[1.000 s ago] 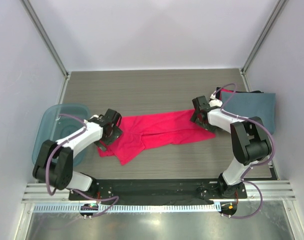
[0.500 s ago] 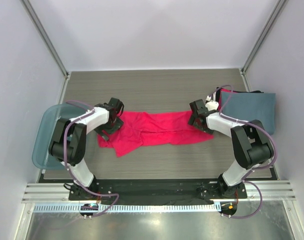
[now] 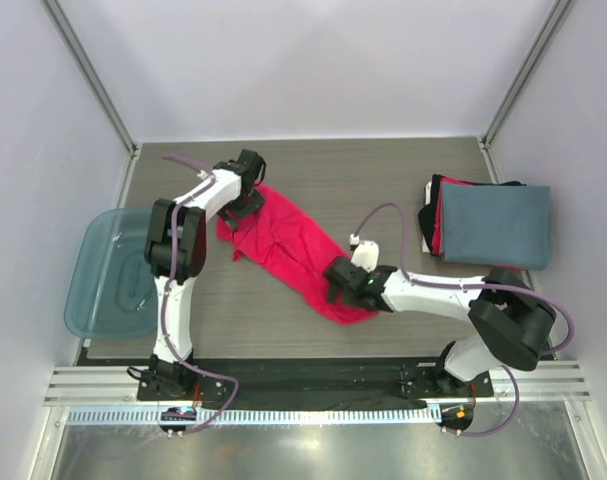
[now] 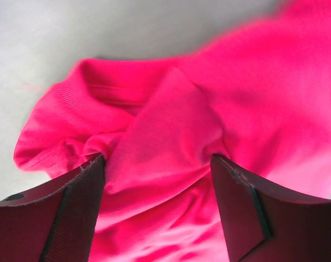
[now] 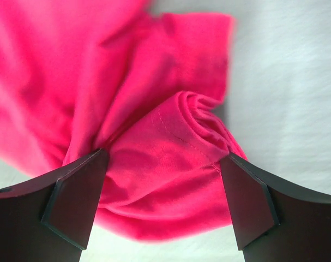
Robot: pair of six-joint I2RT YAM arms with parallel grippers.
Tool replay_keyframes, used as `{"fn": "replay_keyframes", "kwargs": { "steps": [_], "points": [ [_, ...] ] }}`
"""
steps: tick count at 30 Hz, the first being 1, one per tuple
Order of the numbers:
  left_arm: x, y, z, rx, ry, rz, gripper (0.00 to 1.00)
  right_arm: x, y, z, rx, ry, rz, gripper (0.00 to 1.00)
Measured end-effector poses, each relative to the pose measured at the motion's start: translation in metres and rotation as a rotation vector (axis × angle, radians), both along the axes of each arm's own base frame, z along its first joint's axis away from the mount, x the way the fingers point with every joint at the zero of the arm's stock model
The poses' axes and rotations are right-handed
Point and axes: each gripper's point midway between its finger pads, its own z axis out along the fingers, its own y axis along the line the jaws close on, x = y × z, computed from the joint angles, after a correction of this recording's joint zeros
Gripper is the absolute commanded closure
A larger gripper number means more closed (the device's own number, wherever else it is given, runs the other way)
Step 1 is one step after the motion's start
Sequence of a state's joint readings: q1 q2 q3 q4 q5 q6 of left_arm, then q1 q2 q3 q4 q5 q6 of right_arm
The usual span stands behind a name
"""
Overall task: Fold and stack the t-shirts
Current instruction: Fold the tshirt
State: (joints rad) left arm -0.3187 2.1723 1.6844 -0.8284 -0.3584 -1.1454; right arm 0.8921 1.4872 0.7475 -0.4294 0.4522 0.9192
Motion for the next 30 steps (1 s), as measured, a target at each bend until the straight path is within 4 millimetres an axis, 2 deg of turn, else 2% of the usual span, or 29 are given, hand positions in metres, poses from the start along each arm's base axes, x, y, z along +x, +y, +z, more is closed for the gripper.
{"fn": "replay_keyframes", "kwargs": {
  "steps": [5, 7, 9, 11, 14, 17, 19, 22, 26, 30],
  "points": [
    [0.08, -0.039, 0.01, -0.043, -0.143, -0.09, 0.25, -0.053, 0.063, 0.008, 0.112, 0.043, 0.137, 0.08],
    [0.106, -0.056, 0.014, -0.062, -0.201, -0.132, 0.25, -0.067, 0.077, 0.013, 0.14, 0.051, 0.178, 0.07],
    [0.129, -0.07, 0.018, -0.082, -0.265, -0.17, 0.25, -0.072, 0.086, 0.021, 0.166, 0.038, 0.199, 0.07],
    [0.141, -0.078, 0.019, -0.092, -0.306, -0.198, 0.24, -0.068, 0.085, 0.035, 0.19, 0.005, 0.196, 0.07],
    [0.155, -0.086, 0.021, -0.114, -0.359, -0.226, 0.24, -0.058, 0.082, 0.072, 0.253, -0.091, 0.201, 0.11],
    [0.17, -0.087, 0.024, -0.157, -0.41, -0.233, 0.25, -0.047, 0.073, 0.109, 0.297, -0.195, 0.216, 0.19],
    [0.181, -0.086, 0.027, -0.187, -0.441, -0.234, 0.25, -0.038, 0.066, 0.12, 0.293, -0.231, 0.224, 0.25],
    [0.19, -0.079, 0.03, -0.212, -0.465, -0.234, 0.23, -0.019, 0.05, 0.116, 0.235, -0.239, 0.205, 0.42],
    [0.195, -0.068, 0.031, -0.2, -0.475, -0.241, 0.23, 0.003, 0.03, 0.091, 0.145, -0.183, 0.183, 0.58],
    [0.199, -0.057, 0.032, -0.194, -0.479, -0.235, 0.23, 0.003, 0.029, 0.068, 0.097, -0.111, 0.228, 0.7]
  ]
}}
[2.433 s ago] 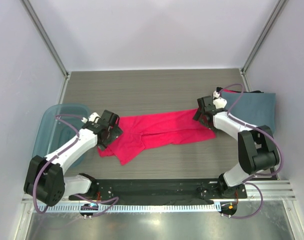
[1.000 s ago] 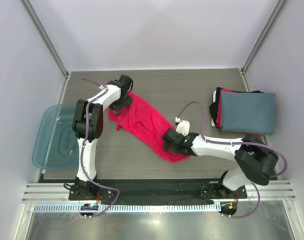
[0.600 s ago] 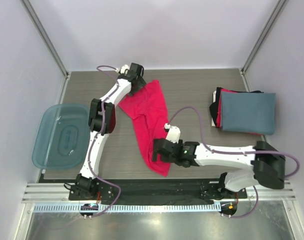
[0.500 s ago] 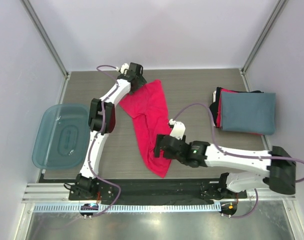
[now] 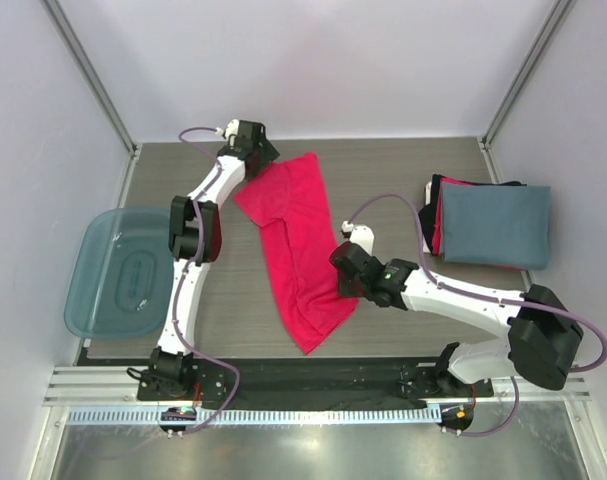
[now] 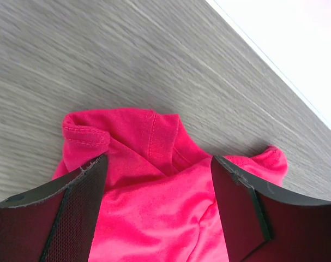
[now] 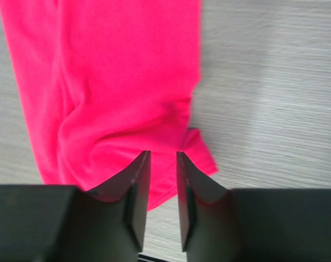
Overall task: Fold and stack the t-shirts
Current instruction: Fold the tshirt
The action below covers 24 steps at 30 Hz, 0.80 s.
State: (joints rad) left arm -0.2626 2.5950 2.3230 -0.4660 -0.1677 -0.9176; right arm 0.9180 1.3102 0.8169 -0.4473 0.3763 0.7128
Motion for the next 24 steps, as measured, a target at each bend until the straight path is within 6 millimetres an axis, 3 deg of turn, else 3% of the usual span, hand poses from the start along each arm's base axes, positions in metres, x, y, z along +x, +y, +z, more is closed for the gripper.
{"fn": "replay_keyframes", "kwargs": {
  "steps": [5, 15, 21, 24],
  "points": [
    [0.008, 0.01, 0.003, -0.014, -0.015, -0.004, 0.19, -0.009, 0.009, -0.015, 0.018, 0.043, 0.058, 0.73],
    [0.013, 0.007, 0.004, -0.024, -0.05, -0.041, 0.15, -0.023, -0.005, -0.068, -0.067, 0.125, 0.072, 0.77],
    [0.014, -0.001, 0.008, -0.046, -0.064, -0.071, 0.17, -0.025, 0.003, -0.068, -0.006, 0.11, 0.066, 0.78],
    [0.013, -0.008, 0.009, -0.048, -0.071, -0.083, 0.17, -0.041, 0.01, -0.068, 0.026, 0.108, 0.082, 0.78]
  ]
}}
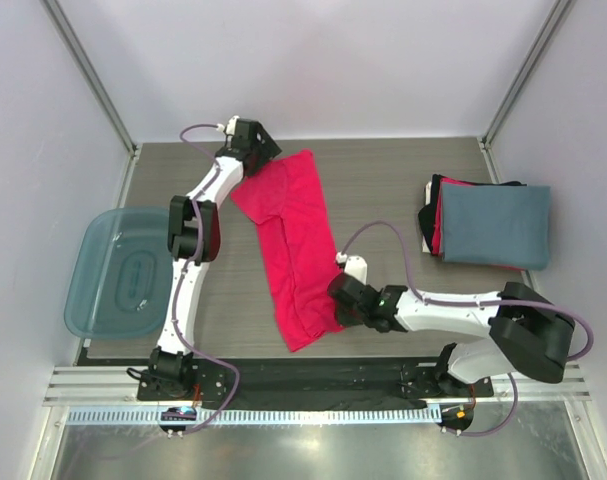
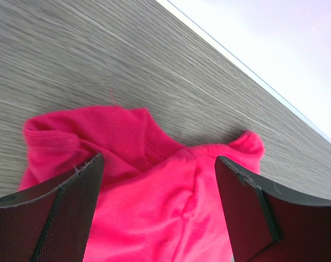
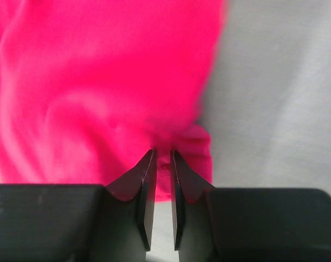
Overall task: Fold and stack the t-shirts
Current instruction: Fold the tshirt
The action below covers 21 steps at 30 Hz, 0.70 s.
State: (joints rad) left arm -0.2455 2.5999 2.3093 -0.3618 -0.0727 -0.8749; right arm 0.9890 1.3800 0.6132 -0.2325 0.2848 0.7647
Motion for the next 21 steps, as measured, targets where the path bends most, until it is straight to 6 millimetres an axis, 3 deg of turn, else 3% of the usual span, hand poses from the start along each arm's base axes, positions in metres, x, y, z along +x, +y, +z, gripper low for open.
{"fn": "replay_keyframes", "kwargs": {
  "steps": [6, 9, 12, 15, 19, 21],
  "points": [
    [-0.004, -0.028, 0.006, -0.003, -0.02, -0.045, 0.17, -0.062, 0.022, 0.003, 0.028, 0.052, 0.123, 0.73],
    [-0.005, -0.042, 0.014, -0.011, -0.039, -0.068, 0.16, -0.069, 0.023, 0.012, 0.008, 0.051, 0.133, 0.54],
    [-0.005, -0.052, 0.019, -0.008, -0.057, -0.092, 0.12, -0.046, 0.028, 0.037, 0.005, -0.001, 0.1, 0.5],
    [-0.006, -0.049, 0.023, 0.0, -0.061, -0.098, 0.06, -0.003, 0.033, 0.072, 0.052, -0.066, 0.029, 0.49],
    [-0.022, -0.022, 0.036, 0.025, -0.04, -0.076, 0.02, 0.069, 0.017, 0.117, 0.098, -0.157, -0.09, 0.51],
    [-0.034, -0.004, 0.054, 0.035, -0.044, -0.051, 0.02, 0.1, 0.007, 0.129, 0.105, -0.18, -0.134, 0.52]
  ]
}}
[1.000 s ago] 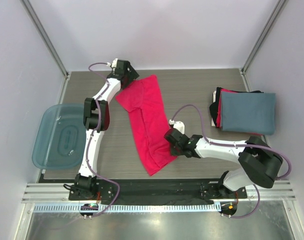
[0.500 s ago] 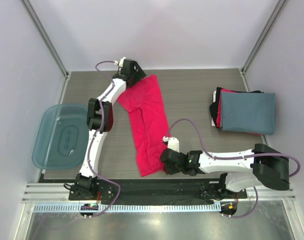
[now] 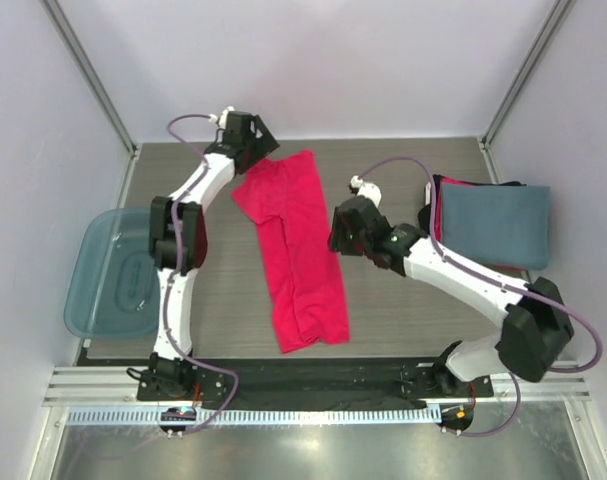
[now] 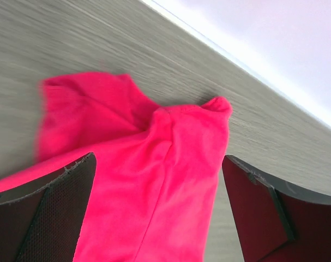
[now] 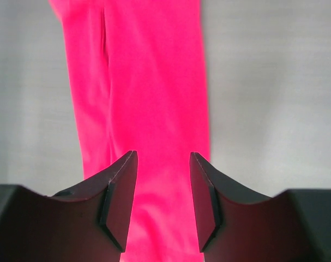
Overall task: Fold and stack the t-shirts
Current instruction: Fold the tshirt
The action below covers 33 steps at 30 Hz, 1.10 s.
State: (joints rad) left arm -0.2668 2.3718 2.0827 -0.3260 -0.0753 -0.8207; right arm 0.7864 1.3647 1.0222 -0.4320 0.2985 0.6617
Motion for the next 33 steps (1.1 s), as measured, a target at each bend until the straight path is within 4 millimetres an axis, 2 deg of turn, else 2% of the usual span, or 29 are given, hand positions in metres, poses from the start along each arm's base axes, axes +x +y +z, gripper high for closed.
{"fn": "replay_keyframes", "kwargs": {
  "steps": [3, 6, 8, 10, 13, 17, 20, 27, 29, 33],
  "points": [
    [-0.016, 0.025, 0.041, 0.005, -0.045, 0.033, 0.01, 0.047, -0.01, 0.005, 0.024, -0.014, -0.046, 0.54],
    [-0.031, 0.043, 0.079, 0.003, -0.096, 0.055, 0.01, 0.091, -0.018, -0.008, 0.043, -0.004, -0.072, 0.54],
    [-0.042, 0.051, 0.095, 0.001, -0.121, 0.058, 0.02, 0.116, -0.022, -0.02, 0.055, 0.021, -0.079, 0.54],
    [-0.051, 0.053, 0.099, 0.004, -0.126, 0.043, 0.03, 0.147, -0.022, -0.031, 0.08, 0.039, -0.08, 0.54],
    [-0.062, 0.051, 0.081, 0.011, -0.089, 0.019, 0.05, 0.191, -0.019, -0.046, 0.127, 0.049, -0.076, 0.53],
    [-0.077, 0.049, 0.04, 0.014, 0.005, -0.011, 0.1, 0.238, -0.013, -0.063, 0.174, 0.049, -0.066, 0.52],
    [-0.08, 0.049, 0.023, -0.003, 0.044, -0.025, 0.13, 0.264, 0.0, -0.077, 0.21, 0.055, -0.034, 0.51],
    [-0.079, 0.059, -0.007, -0.02, 0.09, -0.022, 0.18, 0.289, 0.015, -0.103, 0.255, 0.076, 0.008, 0.45],
    [-0.078, 0.058, -0.018, -0.02, 0.104, -0.023, 0.22, 0.296, 0.017, -0.106, 0.269, 0.074, 0.015, 0.44],
    [-0.079, 0.057, -0.047, -0.021, 0.155, -0.025, 0.24, 0.31, 0.023, -0.106, 0.297, 0.053, 0.03, 0.45]
  ]
}}
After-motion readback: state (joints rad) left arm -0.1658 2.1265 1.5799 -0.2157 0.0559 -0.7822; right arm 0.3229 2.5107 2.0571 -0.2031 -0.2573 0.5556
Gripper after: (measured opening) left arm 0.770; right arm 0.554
